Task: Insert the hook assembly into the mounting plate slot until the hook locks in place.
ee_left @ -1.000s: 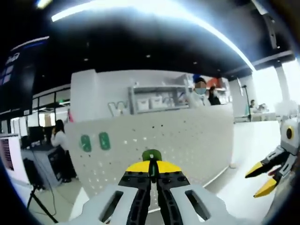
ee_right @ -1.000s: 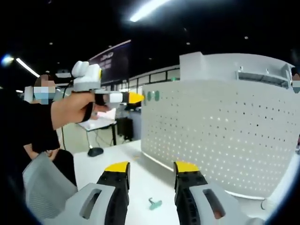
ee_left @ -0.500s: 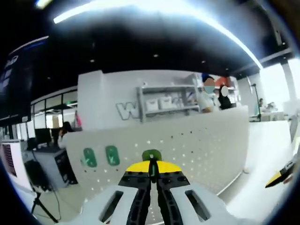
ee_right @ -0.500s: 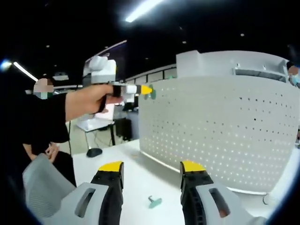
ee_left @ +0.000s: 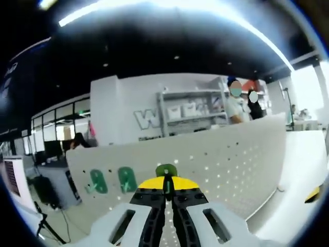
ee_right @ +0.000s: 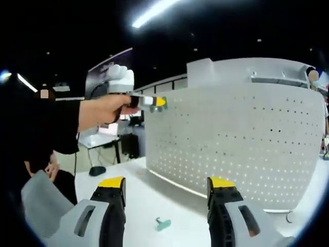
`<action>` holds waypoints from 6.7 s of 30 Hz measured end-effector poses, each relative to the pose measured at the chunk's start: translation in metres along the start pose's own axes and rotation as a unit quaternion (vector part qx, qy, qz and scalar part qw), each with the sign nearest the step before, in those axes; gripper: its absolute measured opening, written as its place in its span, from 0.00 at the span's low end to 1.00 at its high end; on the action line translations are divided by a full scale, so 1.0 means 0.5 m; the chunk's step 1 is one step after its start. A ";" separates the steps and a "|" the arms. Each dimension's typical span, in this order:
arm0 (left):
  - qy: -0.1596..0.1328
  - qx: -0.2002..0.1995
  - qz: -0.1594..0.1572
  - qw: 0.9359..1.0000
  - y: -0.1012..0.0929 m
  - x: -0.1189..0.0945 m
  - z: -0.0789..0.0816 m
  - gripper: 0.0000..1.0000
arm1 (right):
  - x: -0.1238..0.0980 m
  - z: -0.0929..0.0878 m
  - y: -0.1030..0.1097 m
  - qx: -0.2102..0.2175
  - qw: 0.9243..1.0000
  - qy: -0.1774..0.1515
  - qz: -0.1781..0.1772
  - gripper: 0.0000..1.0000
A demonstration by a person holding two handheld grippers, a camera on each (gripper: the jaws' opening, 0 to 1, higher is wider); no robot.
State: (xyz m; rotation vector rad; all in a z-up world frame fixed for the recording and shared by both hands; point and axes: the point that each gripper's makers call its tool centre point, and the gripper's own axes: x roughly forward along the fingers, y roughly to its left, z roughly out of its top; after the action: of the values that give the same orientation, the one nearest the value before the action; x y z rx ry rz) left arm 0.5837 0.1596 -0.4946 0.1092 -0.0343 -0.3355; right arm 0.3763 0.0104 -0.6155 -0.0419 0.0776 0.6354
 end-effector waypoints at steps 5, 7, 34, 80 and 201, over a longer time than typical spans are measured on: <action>0.003 0.008 0.005 1.000 0.002 0.013 -0.001 0.02 | 0.000 -0.002 -0.004 -0.008 1.000 -0.001 -0.007 0.71; 0.003 0.008 0.006 1.000 0.004 0.018 0.000 0.02 | 0.000 0.002 -0.002 -0.010 1.000 -0.005 -0.006 0.72; -0.012 0.014 0.033 0.999 0.017 0.042 -0.006 0.02 | 0.002 -0.016 -0.004 0.000 1.000 0.010 -0.002 0.70; -0.045 0.024 0.048 0.998 0.020 0.048 -0.021 0.07 | 0.003 -0.033 -0.013 0.004 1.000 0.024 -0.006 0.69; 0.000 -0.036 -0.034 0.999 -0.215 -0.430 -0.197 0.59 | 0.033 -0.067 -0.026 -0.058 0.992 0.056 0.094 0.61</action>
State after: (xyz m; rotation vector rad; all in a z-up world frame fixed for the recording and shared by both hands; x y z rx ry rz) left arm 0.3506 0.1398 -0.6081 0.0389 -0.0177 -0.4045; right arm 0.3953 0.0076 -0.6502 -0.1854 0.1550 0.8262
